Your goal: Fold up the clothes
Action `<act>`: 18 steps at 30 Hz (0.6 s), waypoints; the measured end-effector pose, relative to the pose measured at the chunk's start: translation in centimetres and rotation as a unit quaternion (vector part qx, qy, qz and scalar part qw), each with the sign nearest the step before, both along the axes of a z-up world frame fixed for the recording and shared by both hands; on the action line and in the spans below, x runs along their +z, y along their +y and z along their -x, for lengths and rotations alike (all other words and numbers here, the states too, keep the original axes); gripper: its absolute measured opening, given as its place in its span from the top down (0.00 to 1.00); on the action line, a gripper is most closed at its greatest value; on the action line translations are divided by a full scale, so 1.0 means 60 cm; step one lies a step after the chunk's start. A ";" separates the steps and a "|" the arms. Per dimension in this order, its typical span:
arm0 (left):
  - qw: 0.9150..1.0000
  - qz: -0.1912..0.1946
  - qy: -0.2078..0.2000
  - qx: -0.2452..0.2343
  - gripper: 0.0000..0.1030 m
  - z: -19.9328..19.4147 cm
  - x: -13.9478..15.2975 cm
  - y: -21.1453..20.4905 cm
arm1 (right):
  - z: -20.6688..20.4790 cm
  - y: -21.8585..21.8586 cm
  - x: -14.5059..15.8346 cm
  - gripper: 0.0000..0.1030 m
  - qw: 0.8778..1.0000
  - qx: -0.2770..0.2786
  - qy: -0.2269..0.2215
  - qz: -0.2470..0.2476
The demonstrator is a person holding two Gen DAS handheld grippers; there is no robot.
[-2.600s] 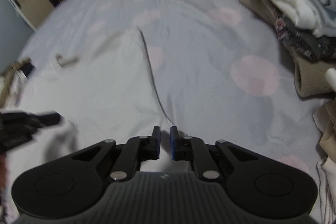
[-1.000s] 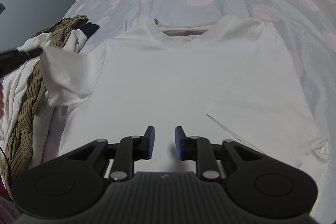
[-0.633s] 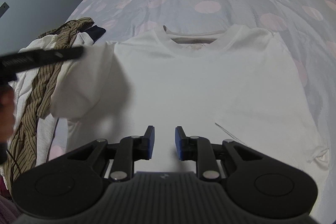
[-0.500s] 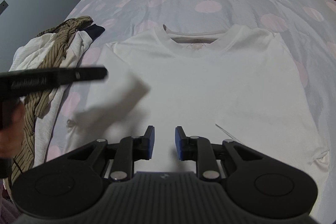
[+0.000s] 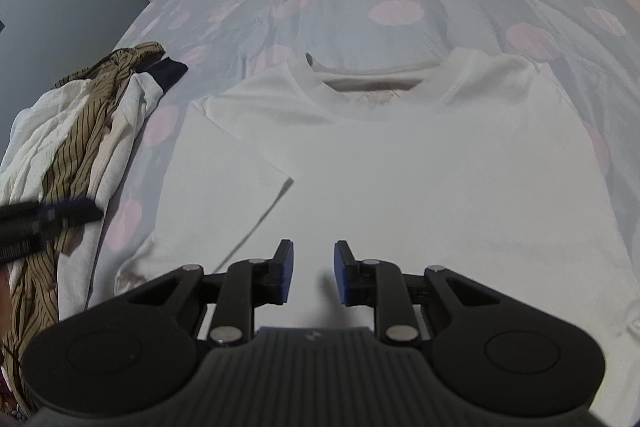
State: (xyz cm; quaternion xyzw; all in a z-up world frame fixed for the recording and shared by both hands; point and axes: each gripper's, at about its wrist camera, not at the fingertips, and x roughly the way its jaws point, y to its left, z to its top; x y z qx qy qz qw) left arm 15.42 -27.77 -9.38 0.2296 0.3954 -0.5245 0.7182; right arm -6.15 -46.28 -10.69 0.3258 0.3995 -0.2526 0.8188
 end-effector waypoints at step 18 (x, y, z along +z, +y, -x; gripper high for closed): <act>0.976 -0.060 -0.143 -0.156 0.78 0.077 -0.079 0.020 | -0.116 -0.053 -0.072 0.70 0.999 -0.016 -0.036 -0.030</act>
